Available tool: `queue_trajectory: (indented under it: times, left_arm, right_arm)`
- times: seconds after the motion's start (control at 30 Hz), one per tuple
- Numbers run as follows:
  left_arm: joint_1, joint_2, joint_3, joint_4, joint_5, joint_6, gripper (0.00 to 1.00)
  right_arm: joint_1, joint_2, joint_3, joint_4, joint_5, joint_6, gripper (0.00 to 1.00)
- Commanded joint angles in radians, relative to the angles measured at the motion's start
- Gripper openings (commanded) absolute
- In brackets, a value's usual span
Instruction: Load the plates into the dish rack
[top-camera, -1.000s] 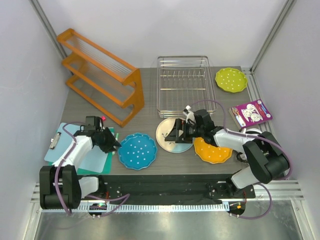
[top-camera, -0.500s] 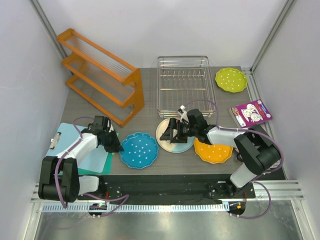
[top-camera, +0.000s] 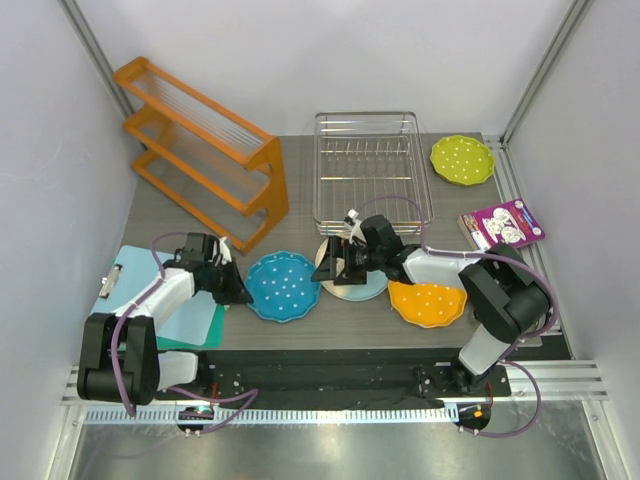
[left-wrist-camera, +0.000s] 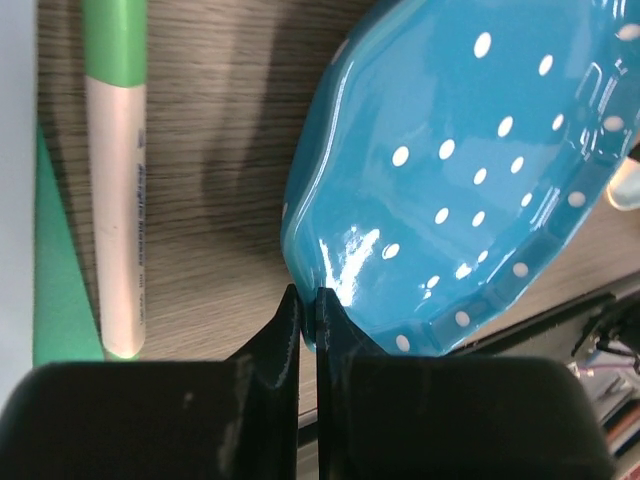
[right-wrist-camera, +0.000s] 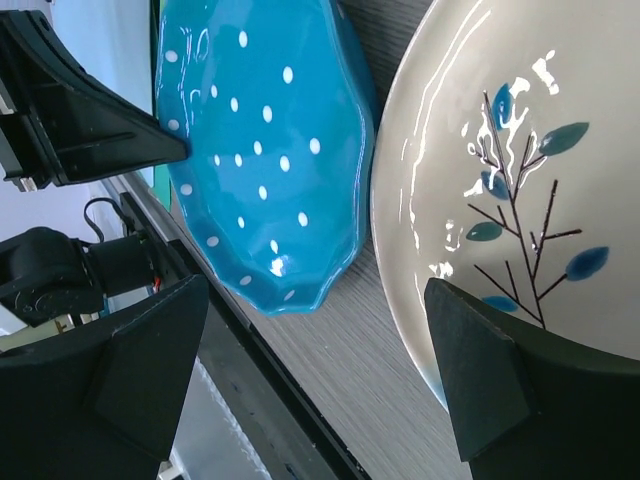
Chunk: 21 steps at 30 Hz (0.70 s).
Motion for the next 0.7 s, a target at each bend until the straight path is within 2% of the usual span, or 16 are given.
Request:
queue_trajectory:
  times: [0.0,0.37,0.57,0.67]
  left_arm:
    - [0.007,-0.043,-0.003,0.069,0.248,0.083,0.00]
    - [0.020,-0.124,-0.043,0.124,0.403,0.121,0.00]
    - [0.085,-0.072,-0.035,0.129,0.443,0.135,0.00]
    - [0.096,-0.045,-0.034,0.132,0.464,0.138,0.00]
  right_arm:
    - [0.008,0.022,0.053,-0.008,0.009,-0.011,0.95]
    - [0.055,0.079,0.072,0.035,-0.044,-0.013,0.92]
    - [0.100,0.074,0.029,0.055,-0.063,-0.013,0.90]
    - [0.132,0.085,0.013,0.091,-0.103,-0.013,0.84]
